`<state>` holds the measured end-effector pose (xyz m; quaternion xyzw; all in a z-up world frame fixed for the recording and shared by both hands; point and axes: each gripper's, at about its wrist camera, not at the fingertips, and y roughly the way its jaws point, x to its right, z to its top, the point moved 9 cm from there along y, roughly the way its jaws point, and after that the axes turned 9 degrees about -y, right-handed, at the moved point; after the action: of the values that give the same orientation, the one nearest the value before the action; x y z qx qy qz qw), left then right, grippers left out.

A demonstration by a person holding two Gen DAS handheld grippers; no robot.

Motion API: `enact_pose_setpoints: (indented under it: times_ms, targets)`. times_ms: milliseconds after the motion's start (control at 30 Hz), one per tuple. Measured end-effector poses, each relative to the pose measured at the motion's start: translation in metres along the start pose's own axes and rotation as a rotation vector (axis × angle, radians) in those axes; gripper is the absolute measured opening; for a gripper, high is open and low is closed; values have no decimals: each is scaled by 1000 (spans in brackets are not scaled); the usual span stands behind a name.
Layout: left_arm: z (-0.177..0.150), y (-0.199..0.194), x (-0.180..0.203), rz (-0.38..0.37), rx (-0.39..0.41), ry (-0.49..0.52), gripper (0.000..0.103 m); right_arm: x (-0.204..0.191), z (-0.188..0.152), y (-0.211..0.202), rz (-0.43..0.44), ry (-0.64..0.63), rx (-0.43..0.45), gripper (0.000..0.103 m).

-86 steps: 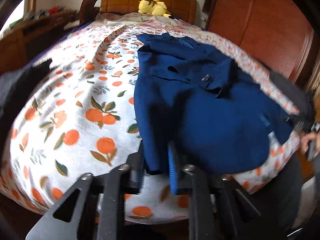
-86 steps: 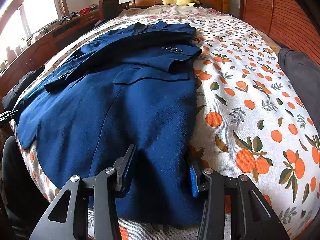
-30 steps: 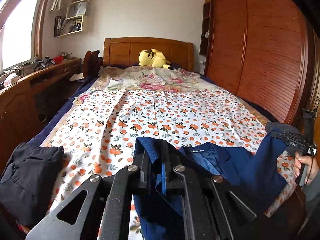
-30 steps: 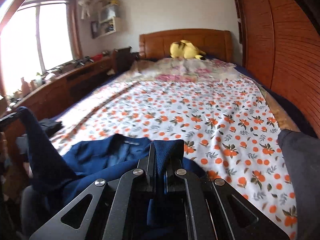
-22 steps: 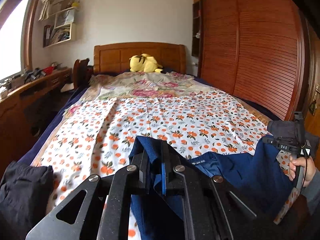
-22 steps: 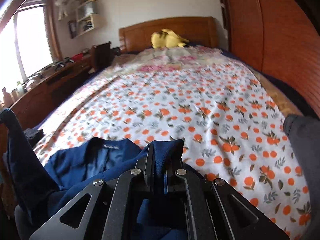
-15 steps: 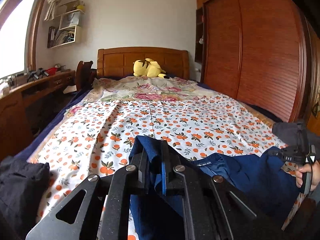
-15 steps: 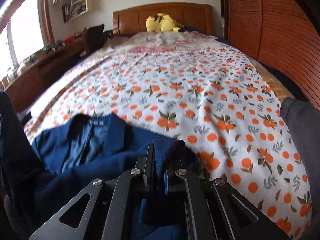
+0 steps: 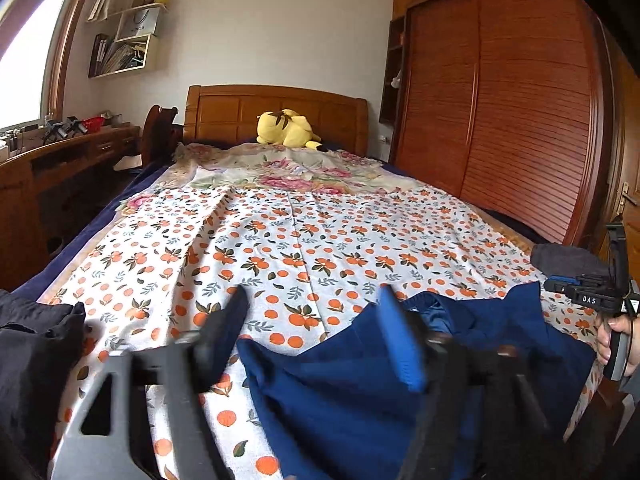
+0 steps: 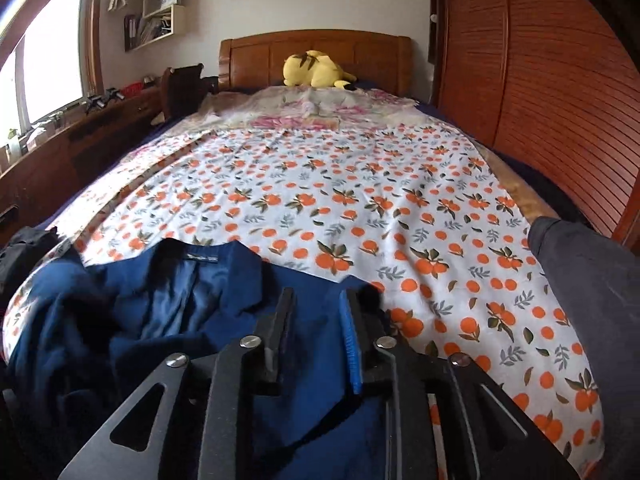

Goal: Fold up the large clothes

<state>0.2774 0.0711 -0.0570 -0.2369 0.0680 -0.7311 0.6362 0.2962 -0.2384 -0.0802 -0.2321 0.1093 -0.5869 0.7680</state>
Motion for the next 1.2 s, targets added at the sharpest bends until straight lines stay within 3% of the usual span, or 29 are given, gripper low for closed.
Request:
enact_pose_setpoints:
  times_ms: [200,633,767,933,1000,1033,1067,1200]
  targets:
    - [-16,-2,2,-8,-31,-9,82,-38,-10,-10,102,-69,-41,41]
    - [-59,6,3,-6,-134,18,82,-96,-28,-43,262,-226,-104,45]
    - [-62,7,6,-13,-145,28,82,-97,-36,-44,255,-293,-155,45]
    - [-63,10,10,-24,-153,35,82,-80,-45,-16,165,-364,-263,45]
    - [-63,10,11,-28,-155,39,82,-68,-44,-1,132,-375,-299,37]
    - [-63,10,12,-28,-156,40,82,-67,-39,5,132,-388,-304,22]
    - [-64,10,12,-28,-156,42,82,-66,-31,10,130,-407,-300,14]
    - [-64,11,9,-19,-158,39,82,-63,17,28,69,-488,-257,6]
